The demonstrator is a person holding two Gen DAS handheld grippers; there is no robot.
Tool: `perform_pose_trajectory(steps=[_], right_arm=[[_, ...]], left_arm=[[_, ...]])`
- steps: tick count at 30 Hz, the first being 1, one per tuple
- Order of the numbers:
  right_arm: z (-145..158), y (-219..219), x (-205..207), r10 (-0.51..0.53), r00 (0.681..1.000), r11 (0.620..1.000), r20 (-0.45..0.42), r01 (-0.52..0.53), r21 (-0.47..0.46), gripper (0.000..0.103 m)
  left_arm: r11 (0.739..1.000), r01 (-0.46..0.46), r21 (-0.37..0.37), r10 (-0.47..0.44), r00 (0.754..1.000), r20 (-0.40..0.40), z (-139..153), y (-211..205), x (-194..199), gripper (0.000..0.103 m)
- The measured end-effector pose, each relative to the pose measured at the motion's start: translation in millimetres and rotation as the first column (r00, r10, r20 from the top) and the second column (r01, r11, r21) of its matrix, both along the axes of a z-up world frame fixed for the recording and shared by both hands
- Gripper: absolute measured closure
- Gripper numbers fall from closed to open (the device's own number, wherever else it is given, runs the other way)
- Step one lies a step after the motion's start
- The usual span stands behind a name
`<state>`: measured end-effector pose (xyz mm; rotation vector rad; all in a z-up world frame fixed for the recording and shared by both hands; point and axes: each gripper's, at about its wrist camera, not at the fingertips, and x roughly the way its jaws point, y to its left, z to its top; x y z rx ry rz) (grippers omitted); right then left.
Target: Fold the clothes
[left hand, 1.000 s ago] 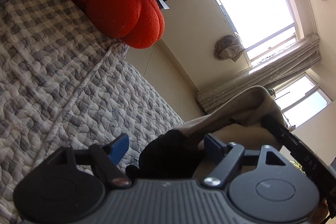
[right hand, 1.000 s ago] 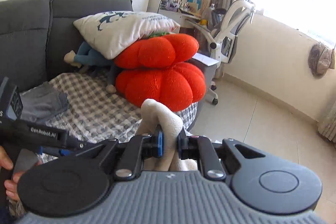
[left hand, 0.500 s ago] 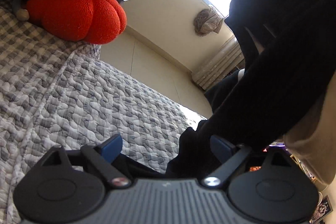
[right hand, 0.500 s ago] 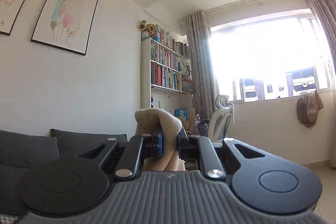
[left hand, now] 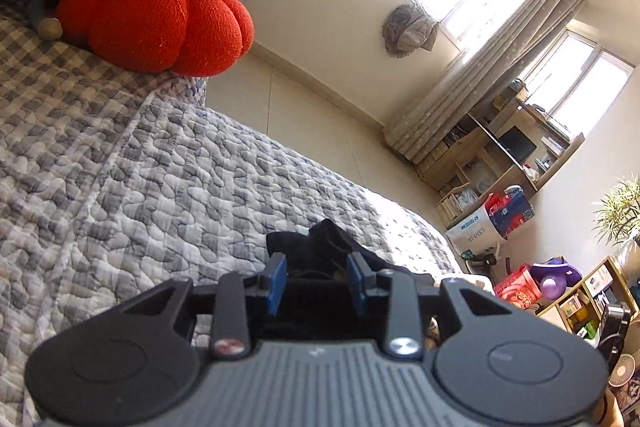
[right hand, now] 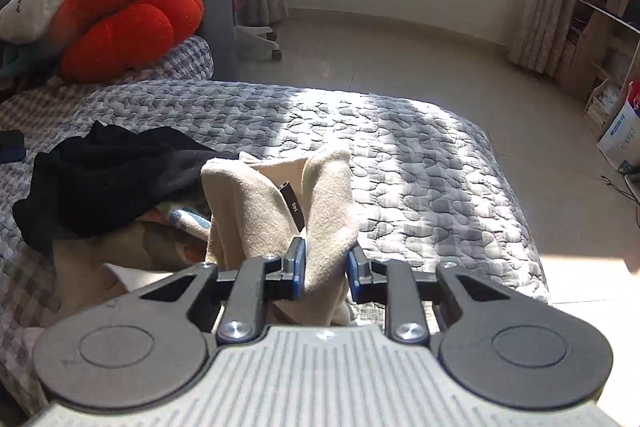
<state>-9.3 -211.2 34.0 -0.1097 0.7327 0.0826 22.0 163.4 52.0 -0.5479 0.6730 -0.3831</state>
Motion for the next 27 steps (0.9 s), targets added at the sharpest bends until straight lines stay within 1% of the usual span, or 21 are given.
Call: perform_pose_trajectory(steps=[1,2,3,4,5,6,7,9,10,12,15,16,17,18,19,20,22,23,25,27], right_arm=[[2,-1,-5,-0.005,1.000,1.000,0.020,0.005,-0.028,0.050],[3,-2,-10,-0.005,0.999,0.999,0.043,0.007,-0.053,0.043],[4,-1,-12,0.011,0.997,0.998,0.074,-0.006,-0.066,0.041],[7,3,-14,0.038,0.995,0.997,0.096,-0.030,-0.075,0.039],[10,9,-15,0.071,0.991,0.994,0.116,-0.061,-0.089,0.039],[10,19,-18,0.130,0.983,0.986,0.129,-0.115,-0.119,0.039],[7,34,-20,0.203,0.970,0.970,0.131,-0.182,-0.161,0.039],[-1,64,-25,0.346,0.930,0.919,0.122,-0.310,-0.242,0.034],[-5,80,-28,0.413,0.904,0.887,0.107,-0.372,-0.274,0.031],[-17,112,-32,0.527,0.847,0.812,0.075,-0.475,-0.338,0.031],[-31,149,-29,0.613,0.789,0.724,0.044,-0.539,-0.430,0.031],[-32,156,-24,0.622,0.782,0.712,0.040,-0.544,-0.443,0.031],[-30,161,-19,0.625,0.779,0.713,0.040,-0.549,-0.437,0.042],[-26,164,-13,0.622,0.782,0.720,0.043,-0.550,-0.423,0.060],[-16,162,-7,0.591,0.804,0.759,0.067,-0.526,-0.384,0.085],[1,156,-1,0.530,0.838,0.821,0.126,-0.470,-0.324,0.085],[34,137,4,0.433,0.870,0.895,0.236,-0.384,-0.224,0.085],[49,126,5,0.383,0.880,0.921,0.281,-0.341,-0.188,0.086],[76,104,6,0.290,0.885,0.957,0.366,-0.255,-0.140,0.091],[100,84,2,0.205,0.870,0.979,0.448,-0.179,-0.101,0.092]], left_arm=[[1.000,-0.002,-0.003,0.002,1.000,-0.011,-2,0,2,0.057],[1.000,-0.004,-0.005,0.004,1.000,-0.024,-4,0,5,0.053],[1.000,-0.007,-0.005,0.007,0.999,-0.036,-5,-1,6,0.044],[1.000,-0.008,-0.006,0.007,0.999,-0.045,-6,-1,6,0.038],[1.000,-0.007,-0.007,0.007,0.999,-0.051,-7,-2,6,0.037],[1.000,-0.005,-0.005,0.005,0.998,-0.057,-8,-3,7,0.037],[1.000,-0.001,0.000,0.001,0.998,-0.061,-8,-5,7,0.037],[1.000,0.006,0.008,-0.005,0.998,-0.069,-10,-8,8,0.037],[1.000,0.009,0.012,-0.008,0.997,-0.071,-10,-9,8,0.036],[1.000,0.006,0.011,-0.006,0.997,-0.073,-11,-8,8,0.035],[1.000,-0.010,-0.003,0.010,0.997,-0.080,-12,-3,9,0.034],[1.000,-0.017,-0.011,0.016,0.996,-0.083,-12,0,9,0.034],[1.000,-0.024,-0.020,0.022,0.996,-0.087,-12,3,10,0.034],[0.999,-0.031,-0.027,0.028,0.996,-0.090,-12,5,10,0.034],[0.999,-0.037,-0.034,0.034,0.995,-0.092,-12,7,9,0.033],[0.998,-0.044,-0.041,0.040,0.995,-0.094,-12,10,9,0.033],[0.997,-0.050,-0.058,0.044,0.995,-0.092,-11,14,9,0.031],[0.997,-0.048,-0.067,0.042,0.995,-0.090,-11,14,9,0.031],[0.997,-0.032,-0.074,0.025,0.996,-0.086,-11,11,9,0.030],[0.998,0.001,-0.070,-0.006,0.997,-0.079,-11,4,9,0.028]])
